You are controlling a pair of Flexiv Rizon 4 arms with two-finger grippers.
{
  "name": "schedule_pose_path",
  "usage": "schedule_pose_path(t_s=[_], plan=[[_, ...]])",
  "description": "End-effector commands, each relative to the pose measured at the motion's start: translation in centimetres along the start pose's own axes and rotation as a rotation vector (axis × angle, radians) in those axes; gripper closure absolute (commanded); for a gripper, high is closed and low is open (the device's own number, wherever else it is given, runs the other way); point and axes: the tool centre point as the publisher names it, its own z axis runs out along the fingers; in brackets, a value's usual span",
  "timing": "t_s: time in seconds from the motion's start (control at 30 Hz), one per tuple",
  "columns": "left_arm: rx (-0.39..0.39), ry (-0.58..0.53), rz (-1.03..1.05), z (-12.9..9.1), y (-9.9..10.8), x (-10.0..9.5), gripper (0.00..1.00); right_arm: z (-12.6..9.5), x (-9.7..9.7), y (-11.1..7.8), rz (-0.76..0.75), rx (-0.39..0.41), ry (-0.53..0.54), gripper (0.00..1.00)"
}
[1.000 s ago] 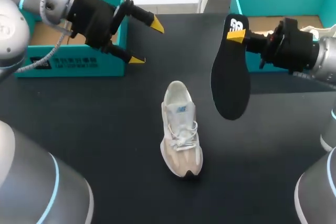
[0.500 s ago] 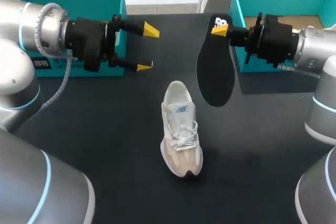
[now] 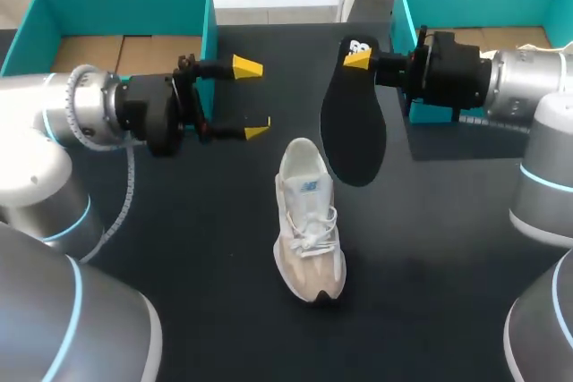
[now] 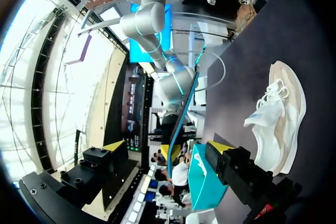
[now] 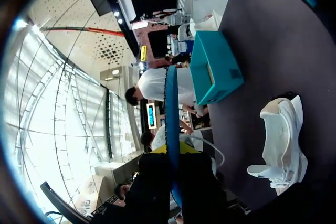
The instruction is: Take the shoe out of the shoebox, open the shoe tongue, remove and reinsert the insole, then place the shoe into the shoebox
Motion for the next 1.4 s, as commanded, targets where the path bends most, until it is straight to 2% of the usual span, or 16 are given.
schedule_pose_path(t_s=[0.03,0.1,0.17,0.43,0.63,0.93,1.07,1.1,1.17,1.2,1.23,1.27,1.4], plan=[[-0.001,-0.011,0.002,0.1,0.0,0.2,0.00,0.2,-0.1,0.0,0.000,-0.001,-0.001,1.00],[-0.001,-0.011,0.002,0.1,0.0,0.2,0.00,0.2,-0.1,0.0,0.000,-0.001,-0.001,1.00],[0.009,-0.007,0.041,0.5,-0.5,1.0,0.00,0.4,-0.3,0.1,0.020,-0.018,0.007,1.00],[0.022,-0.036,0.140,2.3,-1.2,3.0,0.00,4.0,-1.5,0.6,0.102,-0.056,0.010,1.00],[0.026,0.002,0.172,3.9,-1.2,3.5,0.00,5.9,-3.1,0.1,0.149,-0.045,-0.006,1.00],[0.022,0.034,0.203,5.0,-0.7,4.3,0.00,7.9,-3.7,-0.8,0.162,-0.033,0.016,1.00],[0.026,0.046,0.207,5.2,-0.6,4.8,0.31,8.2,-4.1,-0.8,0.171,-0.027,0.016,1.00],[0.026,0.047,0.207,5.2,-0.6,4.8,0.34,8.2,-4.1,-0.8,0.171,-0.027,0.016,1.00],[0.023,0.048,0.211,5.3,-0.4,5.0,0.53,8.3,-4.2,-0.8,0.175,-0.027,0.016,1.00],[0.022,0.043,0.214,5.3,-0.3,5.0,0.64,8.3,-4.3,-0.8,0.176,-0.027,0.017,1.00],[0.024,0.038,0.213,5.2,-0.3,5.1,0.87,8.3,-4.3,-0.8,0.176,-0.026,0.018,1.00],[0.024,0.037,0.213,5.2,-0.2,5.2,1.00,8.2,-4.4,-0.9,0.177,-0.026,0.017,1.00],[0.019,0.048,0.208,4.7,-0.1,5.4,0.99,7.9,-4.4,-1.0,0.182,-0.028,0.015,1.00]])
